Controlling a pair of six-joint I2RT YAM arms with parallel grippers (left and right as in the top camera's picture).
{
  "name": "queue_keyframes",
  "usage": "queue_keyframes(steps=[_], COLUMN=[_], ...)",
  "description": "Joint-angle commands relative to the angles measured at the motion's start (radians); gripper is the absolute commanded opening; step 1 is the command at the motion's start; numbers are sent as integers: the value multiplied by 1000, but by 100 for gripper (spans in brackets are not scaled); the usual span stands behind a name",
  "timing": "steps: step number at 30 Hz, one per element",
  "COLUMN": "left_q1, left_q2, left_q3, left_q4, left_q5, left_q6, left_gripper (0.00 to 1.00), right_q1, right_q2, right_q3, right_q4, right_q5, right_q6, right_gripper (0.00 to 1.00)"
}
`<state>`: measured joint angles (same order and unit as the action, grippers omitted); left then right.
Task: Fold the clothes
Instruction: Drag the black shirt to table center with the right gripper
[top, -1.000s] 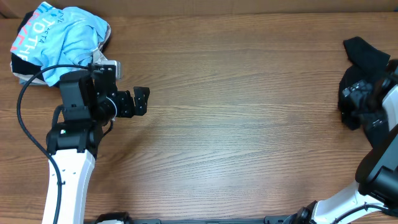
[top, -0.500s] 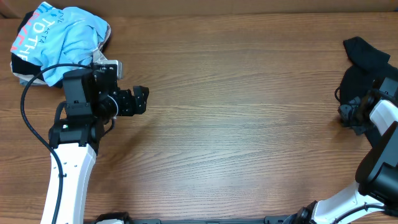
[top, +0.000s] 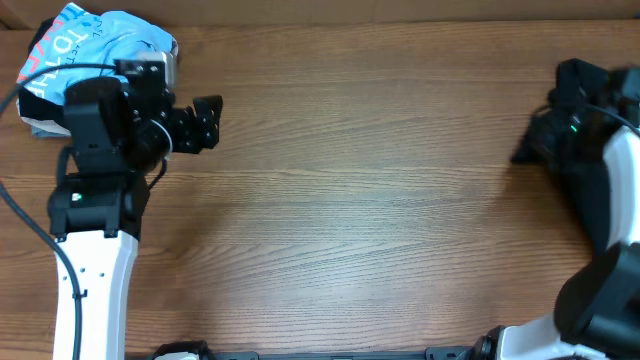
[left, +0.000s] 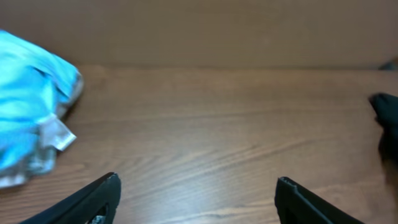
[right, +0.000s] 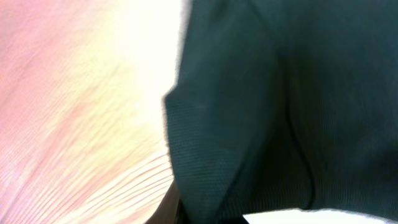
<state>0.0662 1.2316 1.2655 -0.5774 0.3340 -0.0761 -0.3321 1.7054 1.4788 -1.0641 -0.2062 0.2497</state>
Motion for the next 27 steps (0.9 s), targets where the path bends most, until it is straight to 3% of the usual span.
queue_keyframes(steps=[1, 10, 16, 19, 23, 25, 27], left_q1=[6, 7, 7, 7, 6, 5, 6], left_q2=[0, 1, 1, 1, 1, 1, 1], left_q3=[69, 90, 90, 90, 90, 90, 90], left_q4=[-33, -132, -175, -178, -179, -183, -193], left_q5=[-97, -319, -425, -446, -441, -424, -384], left_q6=[18, 90, 107, 108, 107, 107, 108], left_gripper=[83, 91, 95, 96, 98, 98, 98], right_q1=[172, 733, 1043, 1099, 1055, 1000, 927], right_q2=[-55, -32, -13, -29, -84, -127, -174], right_q3=[43, 41, 41, 48, 62, 62, 62], right_q4=[-21, 31, 33, 32, 5, -10, -29], right_q5=[-102, -131, -129, -129, -129, -129, -129], right_q6=[-41, 35, 66, 100, 115, 114, 113], right_gripper=[4, 10, 19, 22, 29, 38, 62])
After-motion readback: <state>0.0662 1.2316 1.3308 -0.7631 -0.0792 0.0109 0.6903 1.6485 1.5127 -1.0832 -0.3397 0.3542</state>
